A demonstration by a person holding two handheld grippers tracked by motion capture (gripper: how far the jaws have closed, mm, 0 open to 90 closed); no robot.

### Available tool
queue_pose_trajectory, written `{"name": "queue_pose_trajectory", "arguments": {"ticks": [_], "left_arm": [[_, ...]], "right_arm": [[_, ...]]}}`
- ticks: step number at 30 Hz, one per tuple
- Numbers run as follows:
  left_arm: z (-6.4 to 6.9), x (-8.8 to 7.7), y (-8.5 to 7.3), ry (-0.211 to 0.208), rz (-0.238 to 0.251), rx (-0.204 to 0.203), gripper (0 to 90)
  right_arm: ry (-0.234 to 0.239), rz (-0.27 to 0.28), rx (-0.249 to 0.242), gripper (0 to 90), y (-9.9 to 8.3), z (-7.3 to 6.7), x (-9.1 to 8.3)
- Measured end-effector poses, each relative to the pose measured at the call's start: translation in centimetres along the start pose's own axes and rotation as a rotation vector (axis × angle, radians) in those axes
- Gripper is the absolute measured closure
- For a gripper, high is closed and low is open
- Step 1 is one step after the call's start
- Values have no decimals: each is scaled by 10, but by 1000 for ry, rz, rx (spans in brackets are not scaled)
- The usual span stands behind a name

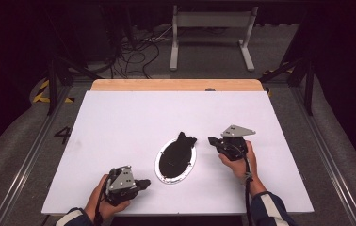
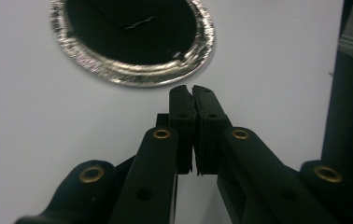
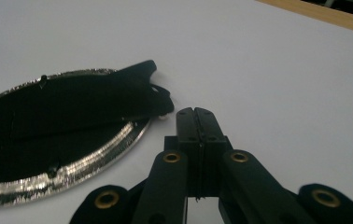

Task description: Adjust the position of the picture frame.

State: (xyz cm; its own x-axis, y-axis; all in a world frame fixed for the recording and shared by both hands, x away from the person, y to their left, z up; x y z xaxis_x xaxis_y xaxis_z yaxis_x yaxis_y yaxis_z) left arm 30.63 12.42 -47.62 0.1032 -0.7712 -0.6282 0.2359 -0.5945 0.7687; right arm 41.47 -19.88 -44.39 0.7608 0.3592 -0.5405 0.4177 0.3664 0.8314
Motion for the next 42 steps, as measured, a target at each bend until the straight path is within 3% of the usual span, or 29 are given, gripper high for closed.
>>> {"name": "queue_pose_trajectory", "arguments": {"ticks": [5,7,14,20,32,42], "left_arm": [[10,25,14,-62,-20,23,869],[13,34,18,-66,-39,41,870],[9,47,23,-65,-55,31,880],[7,51,27,-19,-63,32,872],[1,54,32,-17,-82,4,900],[-1,54,34,-23,-105,21,900]], "right_arm": [[30,-2,39,900,12,-6,23],[36,-7,47,900,16,-9,32],[27,-70,27,900,24,-18,54],[38,-136,35,900,23,-22,74],[26,-172,-24,900,23,-23,76],[19,-186,-57,900,19,-21,69]]}}
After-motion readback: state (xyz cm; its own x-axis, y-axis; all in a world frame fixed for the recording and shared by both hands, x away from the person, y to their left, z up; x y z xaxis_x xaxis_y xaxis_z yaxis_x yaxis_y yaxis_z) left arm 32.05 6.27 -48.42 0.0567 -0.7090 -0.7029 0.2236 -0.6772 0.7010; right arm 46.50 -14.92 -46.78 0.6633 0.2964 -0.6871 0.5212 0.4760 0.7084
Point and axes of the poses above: each handheld gripper's, and its own axes: x roughly forward along the jaws, y roughly out of its top, z roughly to its right, the point moved 3 cm from there along x, roughly forward along the jaws, and after that the axes turned 12 degrees about -y, right-handed, at the moved point
